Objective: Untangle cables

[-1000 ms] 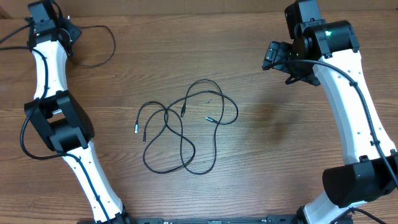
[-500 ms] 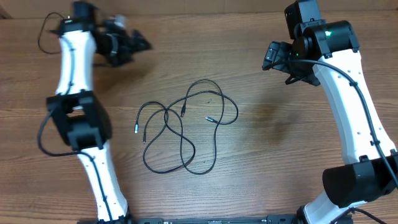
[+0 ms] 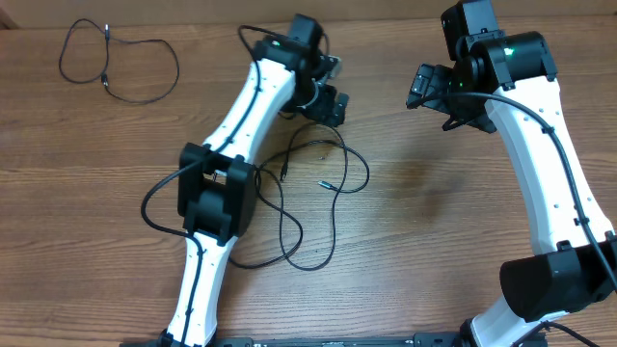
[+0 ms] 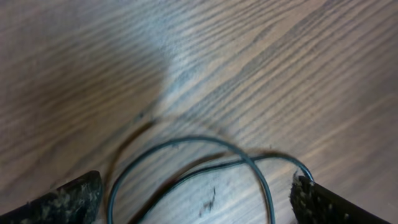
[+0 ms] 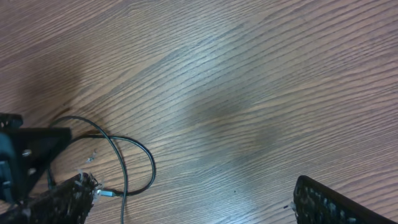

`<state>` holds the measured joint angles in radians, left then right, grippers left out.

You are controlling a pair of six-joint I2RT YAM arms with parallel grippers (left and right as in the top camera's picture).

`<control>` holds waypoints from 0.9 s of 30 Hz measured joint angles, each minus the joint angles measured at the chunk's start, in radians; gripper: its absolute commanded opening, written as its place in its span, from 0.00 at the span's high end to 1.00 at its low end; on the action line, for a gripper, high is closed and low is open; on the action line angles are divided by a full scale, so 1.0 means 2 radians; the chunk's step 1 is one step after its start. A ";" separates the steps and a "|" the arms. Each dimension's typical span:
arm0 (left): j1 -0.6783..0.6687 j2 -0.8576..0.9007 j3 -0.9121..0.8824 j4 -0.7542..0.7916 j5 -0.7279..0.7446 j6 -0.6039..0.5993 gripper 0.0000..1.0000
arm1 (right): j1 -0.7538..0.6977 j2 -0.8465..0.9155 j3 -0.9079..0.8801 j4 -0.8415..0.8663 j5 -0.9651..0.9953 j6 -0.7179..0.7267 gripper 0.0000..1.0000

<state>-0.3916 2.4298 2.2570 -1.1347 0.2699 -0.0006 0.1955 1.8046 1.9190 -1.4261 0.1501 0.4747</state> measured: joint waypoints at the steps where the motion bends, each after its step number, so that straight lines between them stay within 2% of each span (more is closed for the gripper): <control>1: -0.005 0.000 0.000 0.004 -0.010 0.002 0.06 | 0.000 0.000 0.000 0.000 0.000 0.000 0.00; 3: -0.014 0.002 0.000 0.009 -0.032 0.016 0.07 | 0.000 0.000 0.000 0.000 0.000 0.000 0.00; 7: -0.021 0.013 -0.001 -0.009 -0.053 0.075 0.14 | 0.000 0.000 0.000 0.000 0.000 0.000 0.00; 11: -0.019 0.025 -0.005 -0.014 -0.055 0.146 0.13 | 0.000 0.000 0.000 0.000 0.000 0.000 0.00; 14: -0.016 0.032 -0.006 0.004 -0.055 0.178 0.23 | 0.000 0.000 0.000 0.000 0.000 0.000 0.00; 17: -0.013 0.038 -0.006 0.019 -0.053 0.194 0.25 | 0.000 0.000 0.000 0.000 0.000 0.000 0.00; 18: -0.013 0.041 -0.006 0.020 -0.053 0.197 0.28 | 0.000 0.000 0.000 0.000 0.000 0.000 0.00; 22: -0.010 0.053 -0.006 0.026 -0.053 0.202 0.53 | 0.000 0.000 0.000 0.000 0.000 0.000 0.00; 23: -0.009 0.057 -0.006 0.030 -0.055 0.201 0.71 | 0.000 0.000 0.000 0.000 0.000 0.000 0.00; 24: -0.009 0.057 -0.006 0.033 -0.052 0.200 0.78 | 0.000 0.000 0.000 0.001 0.000 0.000 0.00; 25: -0.007 0.057 -0.006 0.035 -0.053 0.196 0.94 | 0.000 0.000 0.000 0.000 0.000 0.000 0.00; 27: -0.005 0.059 -0.006 0.042 -0.053 0.185 0.96 | 0.000 0.000 0.000 0.000 0.000 0.000 0.00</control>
<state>-0.4011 2.5477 2.2448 -1.0504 0.1638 0.3695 0.1955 1.8046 1.9190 -1.4258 0.1501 0.4751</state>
